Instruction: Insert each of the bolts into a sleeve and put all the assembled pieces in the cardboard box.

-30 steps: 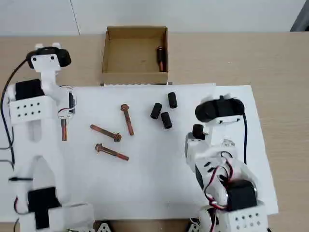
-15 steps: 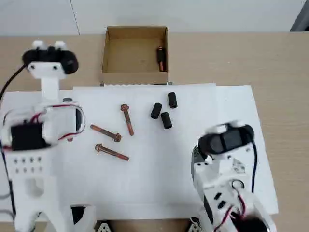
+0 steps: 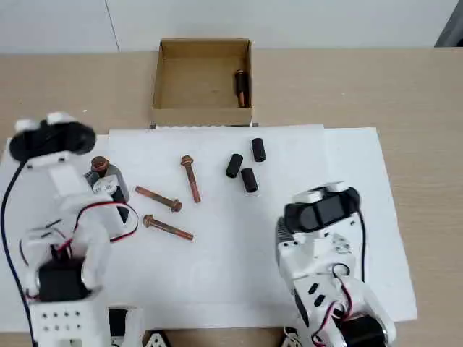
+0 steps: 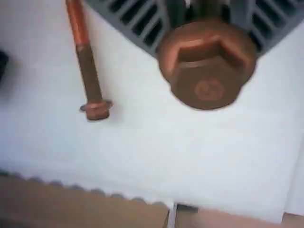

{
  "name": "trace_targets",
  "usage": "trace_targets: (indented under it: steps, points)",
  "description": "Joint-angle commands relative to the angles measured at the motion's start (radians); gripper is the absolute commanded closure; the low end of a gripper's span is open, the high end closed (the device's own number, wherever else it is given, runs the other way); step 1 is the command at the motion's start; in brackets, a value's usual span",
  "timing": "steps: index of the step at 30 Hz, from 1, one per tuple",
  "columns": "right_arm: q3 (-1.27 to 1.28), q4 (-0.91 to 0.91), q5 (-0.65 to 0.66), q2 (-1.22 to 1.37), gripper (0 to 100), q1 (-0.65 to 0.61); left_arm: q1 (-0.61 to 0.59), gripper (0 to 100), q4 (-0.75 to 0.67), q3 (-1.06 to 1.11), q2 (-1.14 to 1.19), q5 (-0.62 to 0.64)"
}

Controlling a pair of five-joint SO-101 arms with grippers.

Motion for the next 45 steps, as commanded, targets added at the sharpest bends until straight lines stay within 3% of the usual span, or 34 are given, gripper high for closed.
trace_targets:
  steps: [1,10,18,31,45]
  points:
    - [0.023,-0.088,0.008,-0.007,99.6,-0.071,0.012,100,-0.080,0.073,-0.132,0.086]
    - [0.132,-0.268,0.014,-0.007,99.5,-0.240,0.114,100,-0.095,0.311,-0.422,0.149]
    - [0.247,-0.438,0.123,-0.007,99.5,-0.348,0.149,100,-0.095,0.458,-0.640,0.230]
    - [0.293,-0.452,0.186,-0.007,99.5,-0.458,0.443,100,-0.207,0.467,-0.632,0.348]
    - [0.321,-0.495,0.238,-0.007,99.5,-0.458,0.542,100,-0.253,0.469,-0.629,0.368]
